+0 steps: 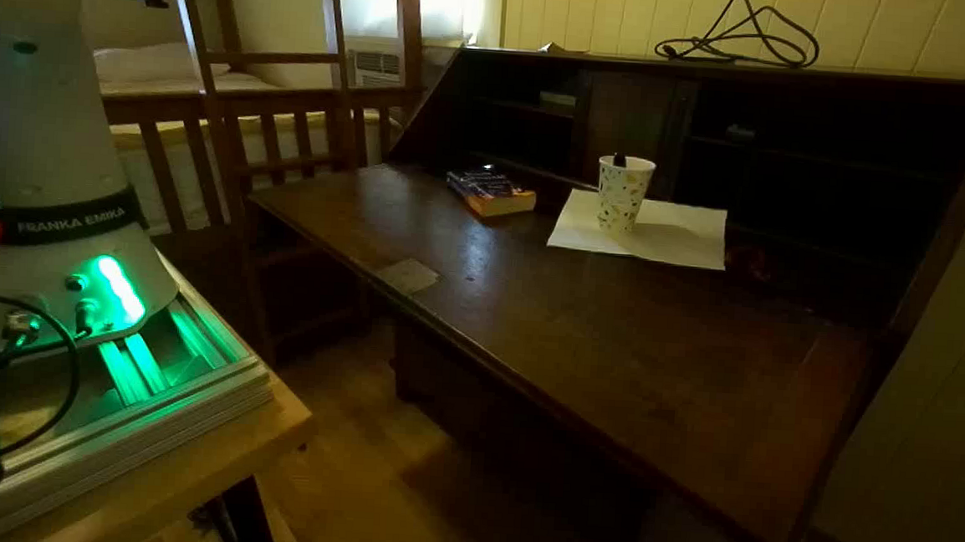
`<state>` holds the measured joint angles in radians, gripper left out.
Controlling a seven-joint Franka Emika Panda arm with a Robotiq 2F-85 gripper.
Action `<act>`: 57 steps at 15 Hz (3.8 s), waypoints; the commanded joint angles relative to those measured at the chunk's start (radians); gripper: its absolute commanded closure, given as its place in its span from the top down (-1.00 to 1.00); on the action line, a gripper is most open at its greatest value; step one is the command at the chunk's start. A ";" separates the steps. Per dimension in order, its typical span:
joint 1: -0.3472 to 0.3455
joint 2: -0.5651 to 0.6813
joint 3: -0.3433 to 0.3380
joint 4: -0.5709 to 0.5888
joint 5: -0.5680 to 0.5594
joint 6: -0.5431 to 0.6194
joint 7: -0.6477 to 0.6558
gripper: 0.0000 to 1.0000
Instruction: Open the small door on the desk cabinet
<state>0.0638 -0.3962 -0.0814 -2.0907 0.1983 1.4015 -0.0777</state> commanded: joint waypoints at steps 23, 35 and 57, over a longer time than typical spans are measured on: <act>-0.081 0.141 0.073 -0.034 -0.067 0.581 0.180 1.00; -0.108 0.424 0.044 -0.053 -0.544 1.224 0.602 1.00; 0.365 0.783 -0.395 0.123 -1.716 1.144 1.884 1.00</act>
<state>0.3537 0.3111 -0.4619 -1.9801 -1.3476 2.6491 1.6111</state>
